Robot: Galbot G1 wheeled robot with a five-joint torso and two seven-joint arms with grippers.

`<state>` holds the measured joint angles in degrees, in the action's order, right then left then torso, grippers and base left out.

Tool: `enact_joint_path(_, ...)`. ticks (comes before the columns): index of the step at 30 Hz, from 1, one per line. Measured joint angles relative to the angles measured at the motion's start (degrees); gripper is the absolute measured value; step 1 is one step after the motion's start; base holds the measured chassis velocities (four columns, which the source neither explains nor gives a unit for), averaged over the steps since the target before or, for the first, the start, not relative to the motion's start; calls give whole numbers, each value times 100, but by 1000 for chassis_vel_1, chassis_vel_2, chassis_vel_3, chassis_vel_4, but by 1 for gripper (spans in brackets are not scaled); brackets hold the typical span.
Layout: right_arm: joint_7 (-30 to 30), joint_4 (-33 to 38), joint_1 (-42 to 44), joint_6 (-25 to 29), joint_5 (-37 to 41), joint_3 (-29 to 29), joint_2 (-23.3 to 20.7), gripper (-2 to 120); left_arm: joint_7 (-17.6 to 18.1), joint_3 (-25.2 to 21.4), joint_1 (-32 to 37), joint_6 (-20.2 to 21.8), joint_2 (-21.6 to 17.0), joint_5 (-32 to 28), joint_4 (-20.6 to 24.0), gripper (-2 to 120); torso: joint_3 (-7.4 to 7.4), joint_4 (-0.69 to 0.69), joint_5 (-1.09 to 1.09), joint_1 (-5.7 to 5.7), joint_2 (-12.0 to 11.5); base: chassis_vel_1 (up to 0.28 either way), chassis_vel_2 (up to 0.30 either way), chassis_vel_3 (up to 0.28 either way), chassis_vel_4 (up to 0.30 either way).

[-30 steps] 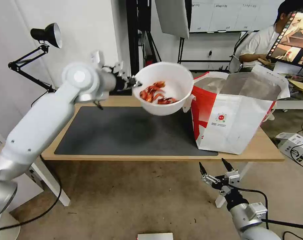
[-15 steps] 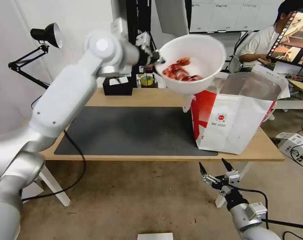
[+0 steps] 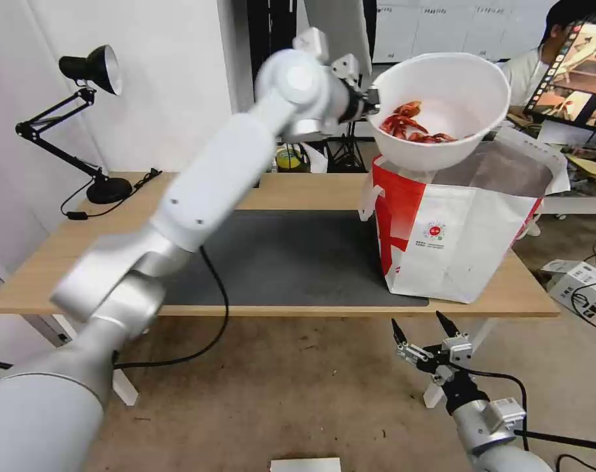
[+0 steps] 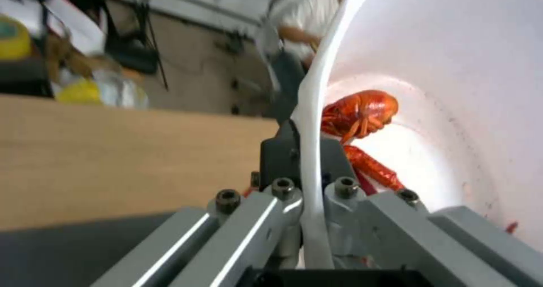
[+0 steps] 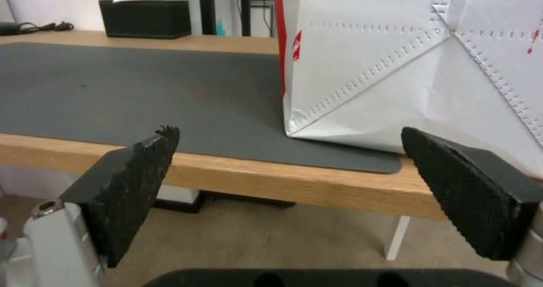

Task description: Pick up the trash from the table and place it into the takeout bag.

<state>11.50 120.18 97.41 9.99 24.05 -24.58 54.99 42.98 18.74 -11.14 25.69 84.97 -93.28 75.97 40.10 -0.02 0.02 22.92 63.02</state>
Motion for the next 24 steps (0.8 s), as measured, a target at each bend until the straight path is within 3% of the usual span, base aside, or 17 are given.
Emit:
enact_joint_path(4,0,0,0,0,0,0,0,100,48,342,132,-465,110,644,26,0,0,1,-1,0,0,0,0,0,0)
enact_joint_path(8,0,0,0,0,0,0,0,100,57,643,233,-648,114,1222,57,0,0,2,-1,0,0,0,0,0,0)
enact_joint_path(14,0,0,0,0,0,0,0,100,83,923,296,-681,79,1623,153,0,0,2,-1,0,0,0,0,0,0)
enact_joint_path(24,0,0,0,0,0,0,0,100,242,983,310,-759,195,1835,83,0,0,2,-2,0,0,0,0,0,0)
